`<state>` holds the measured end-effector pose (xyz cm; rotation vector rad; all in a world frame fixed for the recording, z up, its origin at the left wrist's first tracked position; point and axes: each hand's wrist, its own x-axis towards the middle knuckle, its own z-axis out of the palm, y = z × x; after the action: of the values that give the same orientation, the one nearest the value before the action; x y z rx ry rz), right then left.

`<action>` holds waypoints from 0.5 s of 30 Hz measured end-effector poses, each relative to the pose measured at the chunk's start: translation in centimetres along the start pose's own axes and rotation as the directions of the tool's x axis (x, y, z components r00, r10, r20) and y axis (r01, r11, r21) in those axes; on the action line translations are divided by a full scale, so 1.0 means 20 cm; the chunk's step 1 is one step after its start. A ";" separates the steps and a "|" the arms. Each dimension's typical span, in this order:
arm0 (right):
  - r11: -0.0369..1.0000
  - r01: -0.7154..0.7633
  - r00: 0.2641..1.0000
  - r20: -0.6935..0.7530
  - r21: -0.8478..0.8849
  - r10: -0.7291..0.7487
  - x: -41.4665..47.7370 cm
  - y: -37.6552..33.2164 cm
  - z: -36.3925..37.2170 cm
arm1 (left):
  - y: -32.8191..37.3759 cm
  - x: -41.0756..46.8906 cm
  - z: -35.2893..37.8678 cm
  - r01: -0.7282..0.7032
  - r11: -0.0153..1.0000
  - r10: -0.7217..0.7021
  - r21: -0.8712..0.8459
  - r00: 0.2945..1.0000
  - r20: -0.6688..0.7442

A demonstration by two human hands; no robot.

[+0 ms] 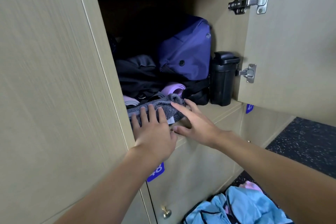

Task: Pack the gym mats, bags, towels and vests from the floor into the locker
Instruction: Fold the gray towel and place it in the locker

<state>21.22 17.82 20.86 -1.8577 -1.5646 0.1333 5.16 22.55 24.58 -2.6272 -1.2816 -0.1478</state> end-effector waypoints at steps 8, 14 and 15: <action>0.996 -0.056 0.997 0.046 -0.073 0.059 -0.23 -0.01 -0.10 | 0.02 -0.07 -0.03 -0.113 0.992 0.108 -0.059 0.991 -0.084; 0.980 -0.155 0.987 0.030 -0.126 0.159 -0.54 -0.02 -0.18 | 0.09 -0.20 -0.03 -0.307 0.947 0.291 -0.097 0.944 -0.154; 0.973 -0.186 0.981 0.029 -0.133 0.191 -0.60 -0.01 -0.19 | 0.10 -0.23 -0.01 -0.356 0.930 0.335 -0.095 0.924 -0.183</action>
<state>19.64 5.32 19.65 -2.1177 -1.4517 0.1595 3.98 17.77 23.72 -2.8286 -0.7612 -0.3889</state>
